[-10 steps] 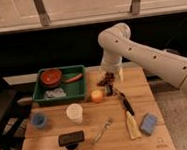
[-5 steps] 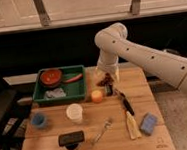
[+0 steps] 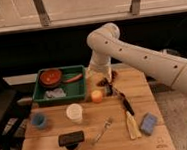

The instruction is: Place towel in paper cup

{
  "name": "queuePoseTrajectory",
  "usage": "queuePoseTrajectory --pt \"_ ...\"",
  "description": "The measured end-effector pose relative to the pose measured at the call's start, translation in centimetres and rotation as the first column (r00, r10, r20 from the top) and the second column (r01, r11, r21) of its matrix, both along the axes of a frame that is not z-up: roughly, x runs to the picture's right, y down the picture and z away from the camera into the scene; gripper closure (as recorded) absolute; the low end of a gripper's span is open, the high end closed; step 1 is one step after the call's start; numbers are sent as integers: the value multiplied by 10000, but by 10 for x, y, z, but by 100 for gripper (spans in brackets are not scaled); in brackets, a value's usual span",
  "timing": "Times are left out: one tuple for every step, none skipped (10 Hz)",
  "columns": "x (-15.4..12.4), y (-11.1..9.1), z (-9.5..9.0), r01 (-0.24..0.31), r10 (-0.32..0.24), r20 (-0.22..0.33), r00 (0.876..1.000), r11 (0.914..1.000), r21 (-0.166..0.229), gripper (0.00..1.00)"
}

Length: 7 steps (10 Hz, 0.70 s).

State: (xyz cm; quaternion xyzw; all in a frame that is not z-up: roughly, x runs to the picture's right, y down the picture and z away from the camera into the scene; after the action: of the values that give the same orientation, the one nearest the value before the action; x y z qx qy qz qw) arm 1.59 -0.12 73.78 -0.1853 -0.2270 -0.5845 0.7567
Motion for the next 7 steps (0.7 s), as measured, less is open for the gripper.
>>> queuePoseTrajectory --pt "-21 -3 2 419 -424 348 9985 9990 152 29" --pt "-40 -6 5 819 -839 634 9945 9961 342 29" --pt "-57 -8 7 1121 -1165 894 9892 9923 521 29" --pt "-78 -11 12 1484 -1574 1244 9797 9858 786 29" --pt "-93 -13 16 1682 -1815 1489 9721 9809 973 29" --pt "-109 -15 20 1781 -1960 1756 9647 9776 1124 29" --pt "-125 -15 25 1849 -2076 2047 9566 9748 1245 29"
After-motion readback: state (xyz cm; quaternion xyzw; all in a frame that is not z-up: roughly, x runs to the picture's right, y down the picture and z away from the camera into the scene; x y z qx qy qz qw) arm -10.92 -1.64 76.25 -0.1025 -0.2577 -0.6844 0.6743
